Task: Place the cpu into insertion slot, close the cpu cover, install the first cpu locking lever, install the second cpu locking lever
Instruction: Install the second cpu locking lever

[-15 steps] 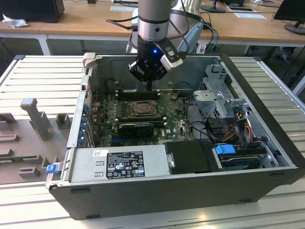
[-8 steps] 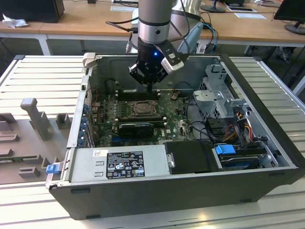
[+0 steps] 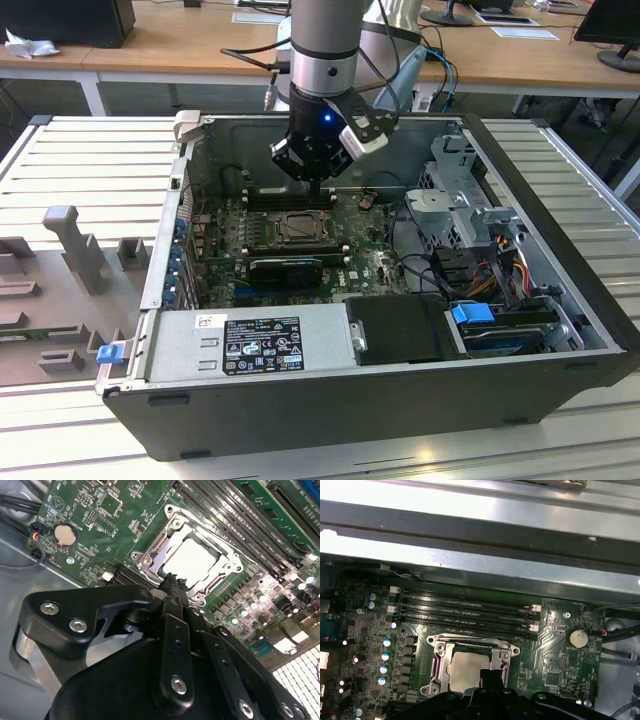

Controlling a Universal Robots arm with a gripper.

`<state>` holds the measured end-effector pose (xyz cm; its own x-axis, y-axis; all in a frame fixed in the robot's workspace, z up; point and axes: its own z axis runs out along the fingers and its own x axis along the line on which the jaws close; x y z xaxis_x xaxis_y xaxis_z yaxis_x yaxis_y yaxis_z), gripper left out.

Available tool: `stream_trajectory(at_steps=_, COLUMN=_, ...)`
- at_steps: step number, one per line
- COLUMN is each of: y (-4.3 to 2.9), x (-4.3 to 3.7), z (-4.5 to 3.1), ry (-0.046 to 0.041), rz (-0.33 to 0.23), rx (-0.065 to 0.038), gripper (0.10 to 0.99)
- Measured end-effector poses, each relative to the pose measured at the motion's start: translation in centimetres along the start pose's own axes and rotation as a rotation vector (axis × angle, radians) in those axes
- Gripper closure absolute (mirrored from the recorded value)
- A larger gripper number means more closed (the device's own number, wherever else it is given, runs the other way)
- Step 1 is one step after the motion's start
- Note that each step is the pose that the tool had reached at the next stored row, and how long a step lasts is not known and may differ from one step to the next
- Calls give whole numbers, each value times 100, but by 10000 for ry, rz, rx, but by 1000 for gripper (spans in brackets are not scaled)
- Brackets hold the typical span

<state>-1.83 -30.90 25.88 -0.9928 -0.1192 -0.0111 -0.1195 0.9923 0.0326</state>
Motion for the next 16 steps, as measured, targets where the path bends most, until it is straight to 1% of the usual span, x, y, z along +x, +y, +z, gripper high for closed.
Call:
stream_trajectory(at_steps=1, y=-1, x=0, z=-18, ry=-1, rz=0, rx=1, gripper=980)
stream_trajectory(at_steps=4, y=-14, x=1, z=-20, ry=-2, rz=-2, rx=0, gripper=980)
stream_trajectory(at_steps=6, y=-47, x=5, z=-19, ry=-2, rz=-1, rx=0, gripper=980)
stream_trajectory(at_steps=8, y=-61, x=7, z=-19, ry=-2, rz=-2, rx=1, gripper=980)
stream_trajectory(at_steps=16, y=-92, x=11, z=-18, ry=-2, rz=-1, rx=0, gripper=980)
